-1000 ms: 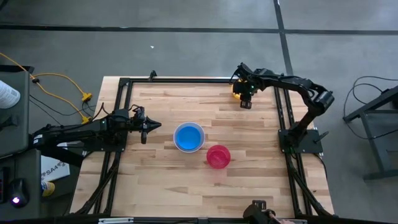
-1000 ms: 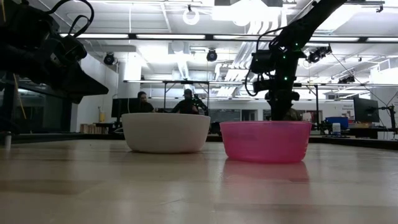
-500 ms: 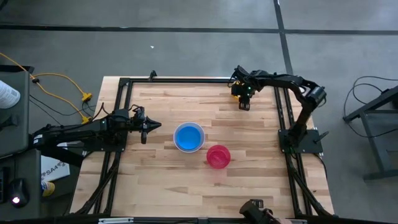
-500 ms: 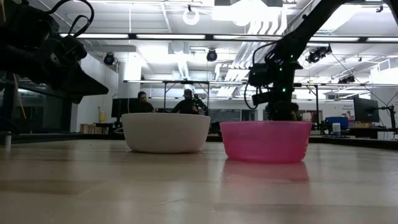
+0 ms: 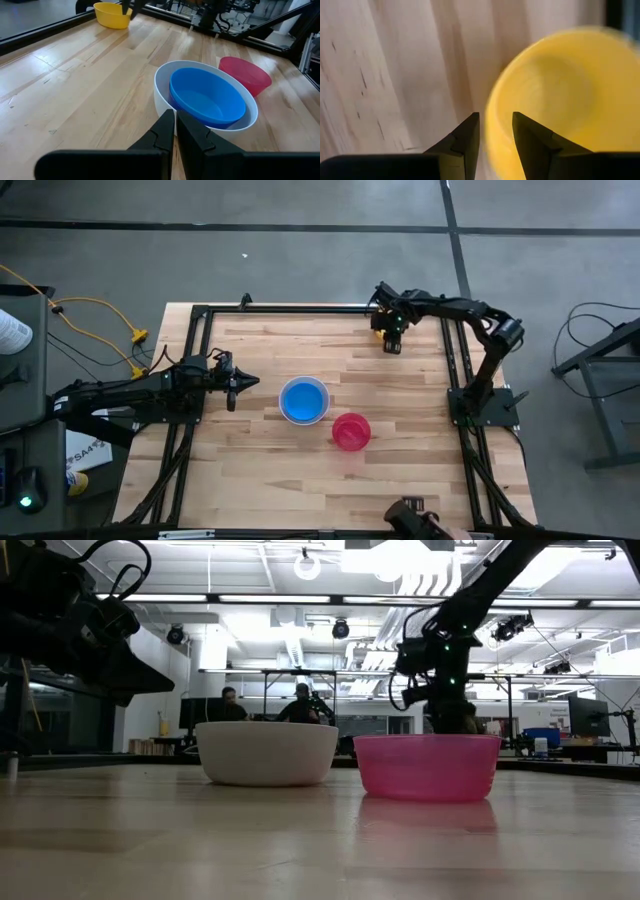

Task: Nest bowls inside each other
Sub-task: Stack the yellow bowl on top of the blue bowl

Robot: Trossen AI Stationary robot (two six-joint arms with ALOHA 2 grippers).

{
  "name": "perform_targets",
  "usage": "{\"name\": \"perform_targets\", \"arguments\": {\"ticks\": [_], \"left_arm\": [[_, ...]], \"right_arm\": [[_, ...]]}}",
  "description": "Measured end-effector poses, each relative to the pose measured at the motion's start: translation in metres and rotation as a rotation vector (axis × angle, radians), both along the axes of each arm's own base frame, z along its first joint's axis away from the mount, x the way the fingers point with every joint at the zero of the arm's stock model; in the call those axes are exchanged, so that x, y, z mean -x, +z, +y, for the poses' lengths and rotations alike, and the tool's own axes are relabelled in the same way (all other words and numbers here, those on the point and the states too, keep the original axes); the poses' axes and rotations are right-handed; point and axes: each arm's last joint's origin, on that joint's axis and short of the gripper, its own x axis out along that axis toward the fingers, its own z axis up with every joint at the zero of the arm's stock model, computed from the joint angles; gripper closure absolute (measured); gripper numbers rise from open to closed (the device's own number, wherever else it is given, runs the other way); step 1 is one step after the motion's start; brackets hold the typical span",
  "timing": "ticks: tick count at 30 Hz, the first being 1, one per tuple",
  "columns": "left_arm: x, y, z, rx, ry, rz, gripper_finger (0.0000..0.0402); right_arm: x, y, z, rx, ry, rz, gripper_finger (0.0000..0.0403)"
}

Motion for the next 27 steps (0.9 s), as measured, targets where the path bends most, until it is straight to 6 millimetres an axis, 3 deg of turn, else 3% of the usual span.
{"name": "perform_targets", "arguments": {"ticks": [6, 27], "left_arm": [[0.0, -0.0001, 0.0, 0.0, 0.0, 0.001, 0.0382], [0.0, -0.0001, 0.0, 0.0, 0.0, 0.001, 0.0382]], "right_arm": [[-0.0048, 0.0133, -0.004, 0.0, 0.001, -0.026, 0.0293], [0.0001, 0.0129, -0.0056, -0.068, -0.047, -0.058, 0.0293]]}}
